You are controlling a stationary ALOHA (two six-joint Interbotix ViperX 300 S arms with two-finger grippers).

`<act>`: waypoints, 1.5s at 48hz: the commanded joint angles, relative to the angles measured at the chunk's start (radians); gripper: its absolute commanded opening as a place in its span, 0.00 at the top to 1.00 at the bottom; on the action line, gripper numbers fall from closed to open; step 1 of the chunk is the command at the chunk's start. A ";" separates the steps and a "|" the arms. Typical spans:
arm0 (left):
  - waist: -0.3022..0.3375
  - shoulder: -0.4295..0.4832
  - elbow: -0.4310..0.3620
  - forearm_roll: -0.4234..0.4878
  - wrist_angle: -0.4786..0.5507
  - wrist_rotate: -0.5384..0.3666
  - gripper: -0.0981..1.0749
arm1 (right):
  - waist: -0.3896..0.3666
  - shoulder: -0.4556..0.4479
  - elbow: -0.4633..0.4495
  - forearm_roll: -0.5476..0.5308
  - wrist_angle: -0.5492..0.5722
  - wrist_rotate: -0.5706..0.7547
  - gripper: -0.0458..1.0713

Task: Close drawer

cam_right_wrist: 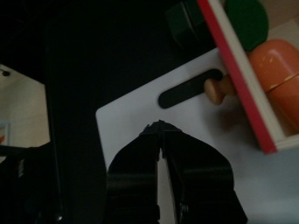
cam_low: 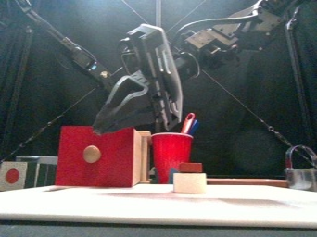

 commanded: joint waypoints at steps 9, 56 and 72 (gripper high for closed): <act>-0.002 -0.009 0.015 -0.015 -0.040 0.005 0.41 | -0.015 0.006 -0.031 -0.005 0.304 -0.003 0.81; 0.008 -0.074 0.031 -0.052 -0.164 -0.008 0.41 | -0.118 -0.121 -0.018 -0.035 0.225 0.000 0.81; 0.014 -0.238 0.118 -0.067 -0.216 -0.009 0.41 | -0.063 -0.402 0.256 0.046 0.190 0.005 0.81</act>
